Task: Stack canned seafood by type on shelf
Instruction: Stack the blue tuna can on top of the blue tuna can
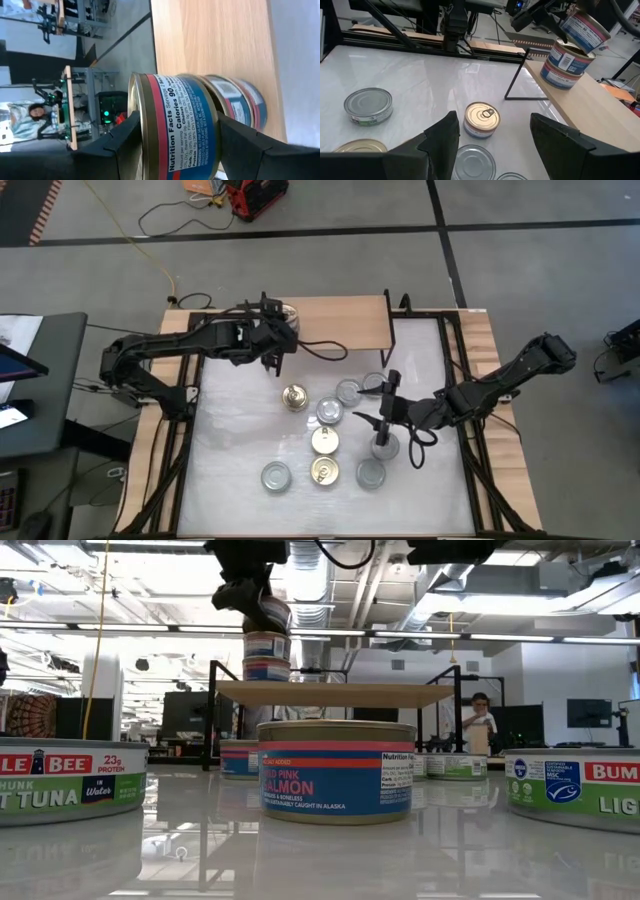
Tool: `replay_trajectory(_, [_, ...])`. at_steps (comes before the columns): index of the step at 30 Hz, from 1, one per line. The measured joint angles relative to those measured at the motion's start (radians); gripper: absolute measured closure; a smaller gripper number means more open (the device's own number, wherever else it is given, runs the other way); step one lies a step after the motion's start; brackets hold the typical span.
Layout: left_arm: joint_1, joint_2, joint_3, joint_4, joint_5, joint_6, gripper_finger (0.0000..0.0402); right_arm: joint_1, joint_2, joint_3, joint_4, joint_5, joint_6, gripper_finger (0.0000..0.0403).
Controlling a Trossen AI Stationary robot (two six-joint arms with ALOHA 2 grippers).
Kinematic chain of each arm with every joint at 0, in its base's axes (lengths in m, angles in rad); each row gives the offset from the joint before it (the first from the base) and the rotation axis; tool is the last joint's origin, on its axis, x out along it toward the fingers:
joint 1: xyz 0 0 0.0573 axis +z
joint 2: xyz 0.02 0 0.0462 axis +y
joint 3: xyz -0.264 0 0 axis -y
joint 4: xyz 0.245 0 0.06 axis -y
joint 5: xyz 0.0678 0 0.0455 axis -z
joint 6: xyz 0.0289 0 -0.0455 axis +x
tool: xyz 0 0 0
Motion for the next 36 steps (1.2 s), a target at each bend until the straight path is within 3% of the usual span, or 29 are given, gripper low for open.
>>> replay_trajectory(14, [-0.007,0.0,0.0,-0.017,-0.007,0.002,0.0184,0.0,0.0,0.0,0.0,0.0,0.0,0.0129])
replay_trajectory(26, [-0.016,0.002,0.0,-0.025,0.013,0.02,0.0129,-0.034,0.002,0.0,0.0,0.0,0.008,0.0129])
replay_trajectory(36, [-0.044,0.002,0.0,-0.021,-0.023,-0.01,0.0128,-0.032,0.002,0.0,-0.009,0.0,0.008,0.0129])
